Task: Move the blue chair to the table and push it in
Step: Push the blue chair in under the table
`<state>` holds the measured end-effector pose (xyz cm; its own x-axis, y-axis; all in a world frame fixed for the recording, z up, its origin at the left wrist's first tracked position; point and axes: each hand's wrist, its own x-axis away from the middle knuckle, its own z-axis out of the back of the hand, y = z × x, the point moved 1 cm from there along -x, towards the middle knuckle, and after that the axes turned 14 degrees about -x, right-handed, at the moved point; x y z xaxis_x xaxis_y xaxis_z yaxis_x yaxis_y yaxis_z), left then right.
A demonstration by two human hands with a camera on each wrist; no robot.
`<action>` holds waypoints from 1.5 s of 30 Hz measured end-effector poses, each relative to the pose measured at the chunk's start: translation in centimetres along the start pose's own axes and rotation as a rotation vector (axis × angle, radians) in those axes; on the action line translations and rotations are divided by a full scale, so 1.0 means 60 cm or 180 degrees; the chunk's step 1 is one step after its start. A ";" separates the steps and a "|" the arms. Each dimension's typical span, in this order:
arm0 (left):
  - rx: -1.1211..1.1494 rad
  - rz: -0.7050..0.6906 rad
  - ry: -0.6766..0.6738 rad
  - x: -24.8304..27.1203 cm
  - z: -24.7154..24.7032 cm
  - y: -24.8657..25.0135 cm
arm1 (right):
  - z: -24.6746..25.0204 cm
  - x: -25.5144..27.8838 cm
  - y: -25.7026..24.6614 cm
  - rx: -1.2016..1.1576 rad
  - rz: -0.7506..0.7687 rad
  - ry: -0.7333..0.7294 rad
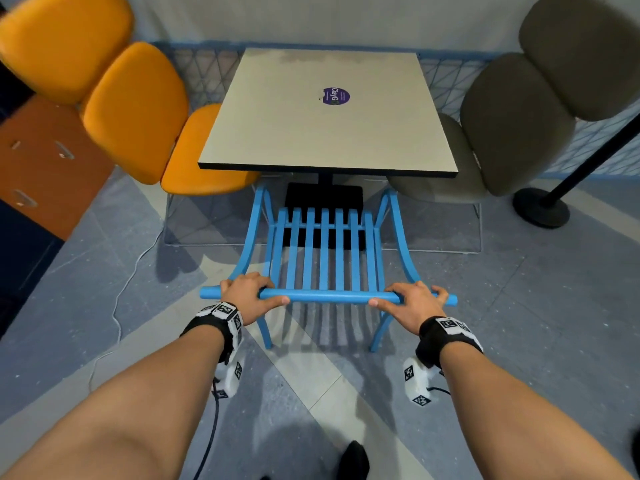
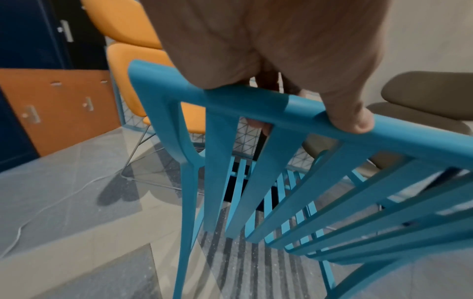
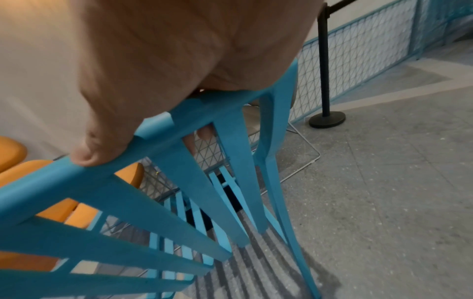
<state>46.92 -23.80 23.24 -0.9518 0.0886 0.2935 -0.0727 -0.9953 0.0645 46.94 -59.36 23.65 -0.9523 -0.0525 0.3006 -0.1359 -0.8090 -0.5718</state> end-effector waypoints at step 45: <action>0.0217 0.0054 -0.0303 -0.027 0.025 -0.050 | -0.014 -0.009 -0.051 0.0152 -0.0264 -0.0221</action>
<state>49.11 -20.90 24.03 -0.9199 0.0784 0.3842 -0.0333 -0.9919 0.1226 47.62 -56.37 24.56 -0.9168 -0.0233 0.3986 -0.1988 -0.8391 -0.5063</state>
